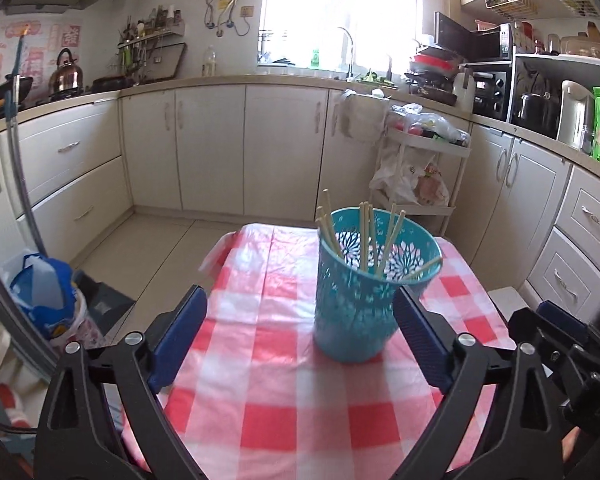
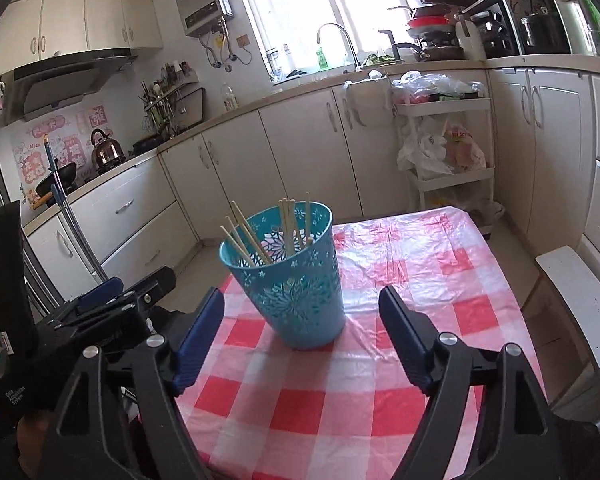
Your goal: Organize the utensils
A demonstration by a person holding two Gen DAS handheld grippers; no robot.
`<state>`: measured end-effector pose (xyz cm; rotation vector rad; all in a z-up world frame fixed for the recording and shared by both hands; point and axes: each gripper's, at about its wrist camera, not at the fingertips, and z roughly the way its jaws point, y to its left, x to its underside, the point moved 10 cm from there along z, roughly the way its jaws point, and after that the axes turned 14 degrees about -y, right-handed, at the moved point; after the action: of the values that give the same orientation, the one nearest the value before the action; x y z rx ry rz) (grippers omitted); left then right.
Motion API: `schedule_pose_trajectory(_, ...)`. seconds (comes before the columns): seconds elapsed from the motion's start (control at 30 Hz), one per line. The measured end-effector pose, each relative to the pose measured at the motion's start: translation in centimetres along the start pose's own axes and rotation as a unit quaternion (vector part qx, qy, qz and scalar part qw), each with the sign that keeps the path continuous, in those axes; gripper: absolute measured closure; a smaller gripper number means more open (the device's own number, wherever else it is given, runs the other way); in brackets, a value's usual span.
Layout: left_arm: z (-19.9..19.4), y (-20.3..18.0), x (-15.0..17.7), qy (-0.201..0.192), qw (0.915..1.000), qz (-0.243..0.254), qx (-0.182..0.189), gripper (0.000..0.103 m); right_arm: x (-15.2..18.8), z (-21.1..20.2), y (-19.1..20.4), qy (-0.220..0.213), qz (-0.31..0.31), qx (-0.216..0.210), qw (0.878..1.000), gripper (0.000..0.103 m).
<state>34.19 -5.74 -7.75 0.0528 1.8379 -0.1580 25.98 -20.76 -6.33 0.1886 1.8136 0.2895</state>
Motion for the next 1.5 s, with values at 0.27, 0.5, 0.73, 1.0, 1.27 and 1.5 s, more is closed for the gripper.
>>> schedule_pose_trajectory(0.27,-6.5,1.4,0.2,0.014,0.9997,0.008,-0.018,0.008,0.4,-6.7,1.0,0.003,-0.012,0.023,1.0,0.012)
schedule_pose_trajectory(0.5,-11.7,1.6,1.4,0.045,0.9982,0.022,-0.034,0.008,1.1,-11.7,2.8,0.018,-0.017,0.027,0.999,0.007)
schedule_pose_trajectory(0.73,-16.5,1.6,2.0,0.046,0.9981,0.028,-0.03,0.008,3.4,-15.9,3.8,0.032,-0.023,0.031,0.999,0.007)
schedule_pose_trajectory(1.0,-19.3,2.2,2.8,0.061,0.9977,0.01,-0.03,0.008,6.2,-18.0,3.4,0.049,-0.016,0.047,0.998,0.007)
schedule_pose_trajectory(1.27,-19.9,1.5,3.1,0.063,0.9975,0.02,-0.024,0.008,7.4,-18.0,4.3,0.063,-0.025,0.036,0.997,0.007)
schedule_pose_trajectory(1.5,-20.6,1.7,3.3,0.054,0.9983,0.007,-0.023,0.008,8.1,-17.8,4.0,0.073,-0.012,0.039,0.997,0.007)
